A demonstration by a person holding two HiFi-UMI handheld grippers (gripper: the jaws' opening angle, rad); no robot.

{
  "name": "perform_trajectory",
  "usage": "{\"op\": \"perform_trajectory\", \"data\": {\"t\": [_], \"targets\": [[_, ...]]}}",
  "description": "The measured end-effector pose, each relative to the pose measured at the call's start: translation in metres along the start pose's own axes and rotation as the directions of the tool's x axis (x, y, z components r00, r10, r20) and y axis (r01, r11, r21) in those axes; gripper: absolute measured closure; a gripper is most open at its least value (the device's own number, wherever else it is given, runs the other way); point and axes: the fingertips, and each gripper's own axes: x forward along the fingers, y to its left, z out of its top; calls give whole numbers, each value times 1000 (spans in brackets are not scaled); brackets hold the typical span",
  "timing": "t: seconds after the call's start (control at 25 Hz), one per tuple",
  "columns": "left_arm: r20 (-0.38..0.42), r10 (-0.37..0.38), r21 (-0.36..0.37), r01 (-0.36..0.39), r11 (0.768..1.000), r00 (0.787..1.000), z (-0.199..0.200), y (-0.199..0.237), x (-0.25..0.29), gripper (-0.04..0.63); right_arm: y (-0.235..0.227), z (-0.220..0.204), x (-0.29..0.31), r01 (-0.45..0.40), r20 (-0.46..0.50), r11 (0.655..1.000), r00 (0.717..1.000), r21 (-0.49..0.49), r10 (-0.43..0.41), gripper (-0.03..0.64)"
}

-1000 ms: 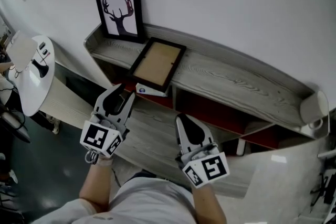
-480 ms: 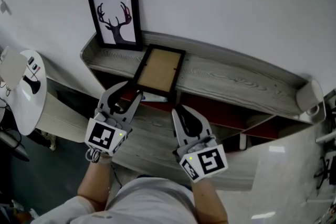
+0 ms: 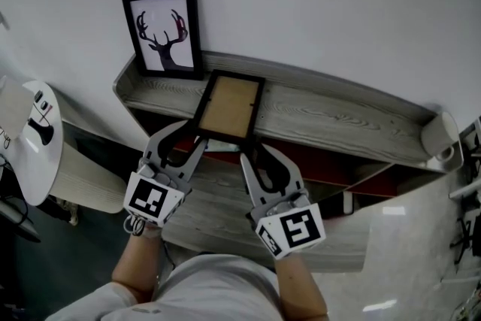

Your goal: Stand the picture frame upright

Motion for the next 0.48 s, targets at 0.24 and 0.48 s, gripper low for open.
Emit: {"op": "perform_trajectory", "data": {"t": [0.24, 0.48], "targets": [[12, -14, 9, 14, 1000, 1000, 4, -3, 0, 460, 1, 8, 7, 8, 14, 999, 1000, -35, -8, 501], [31, 1, 1, -1, 1000, 1000, 13, 1, -1, 460, 4, 18, 9, -6, 17, 998, 1000, -70, 7, 500]]}}
